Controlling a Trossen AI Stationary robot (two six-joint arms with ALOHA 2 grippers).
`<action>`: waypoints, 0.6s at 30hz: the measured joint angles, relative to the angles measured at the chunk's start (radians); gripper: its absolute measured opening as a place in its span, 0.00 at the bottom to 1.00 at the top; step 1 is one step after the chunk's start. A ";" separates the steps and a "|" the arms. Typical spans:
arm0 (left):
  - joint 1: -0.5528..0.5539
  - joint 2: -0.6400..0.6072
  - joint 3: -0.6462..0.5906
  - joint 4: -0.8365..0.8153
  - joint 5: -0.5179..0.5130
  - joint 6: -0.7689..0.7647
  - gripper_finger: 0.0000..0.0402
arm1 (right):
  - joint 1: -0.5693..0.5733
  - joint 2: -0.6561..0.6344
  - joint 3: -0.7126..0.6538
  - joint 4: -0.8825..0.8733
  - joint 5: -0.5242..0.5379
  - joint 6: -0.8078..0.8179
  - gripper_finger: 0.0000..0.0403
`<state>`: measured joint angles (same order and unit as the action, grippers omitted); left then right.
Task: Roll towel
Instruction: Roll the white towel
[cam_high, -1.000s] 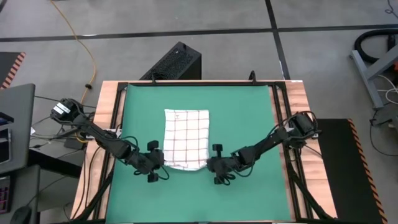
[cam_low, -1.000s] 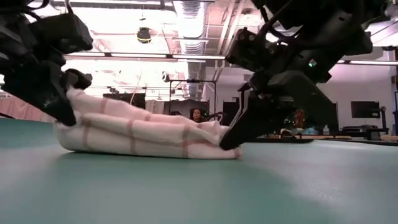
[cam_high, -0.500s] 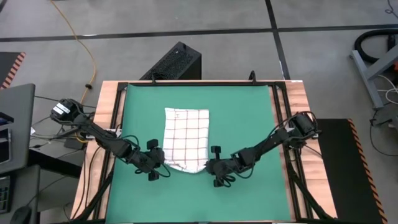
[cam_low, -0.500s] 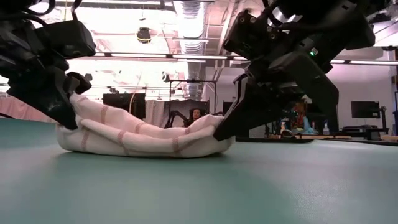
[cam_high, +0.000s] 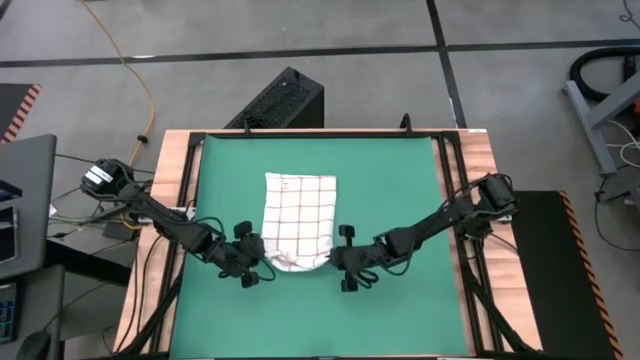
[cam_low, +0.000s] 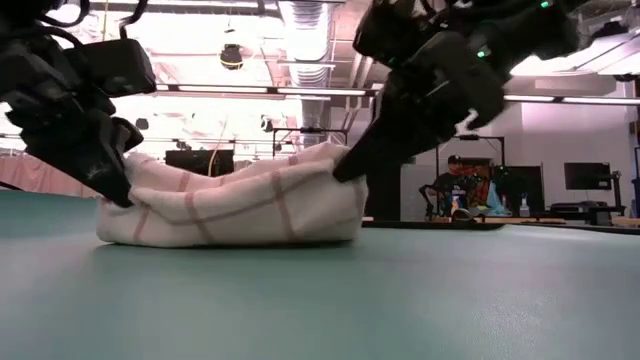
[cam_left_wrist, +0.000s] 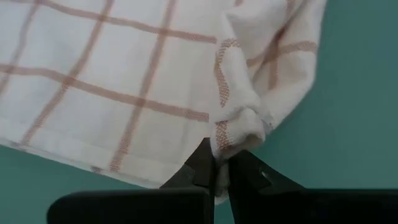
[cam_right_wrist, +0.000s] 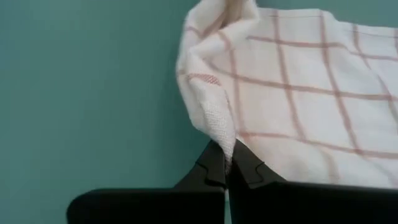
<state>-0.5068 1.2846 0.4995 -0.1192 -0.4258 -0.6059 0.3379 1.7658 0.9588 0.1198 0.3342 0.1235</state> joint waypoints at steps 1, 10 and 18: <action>0.006 0.000 0.000 0.000 -0.005 0.003 0.02 | -0.010 -0.002 0.000 -0.004 -0.002 0.003 0.02; 0.046 -0.027 0.000 0.092 -0.069 0.086 0.02 | -0.075 -0.009 0.000 -0.020 -0.071 0.053 0.02; 0.057 -0.036 0.000 0.026 -0.065 -0.035 0.02 | -0.109 -0.012 0.000 -0.073 -0.079 0.080 0.02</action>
<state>-0.4495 1.2488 0.4999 -0.0935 -0.4904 -0.6404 0.2287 1.7538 0.9587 0.0463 0.2554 0.2031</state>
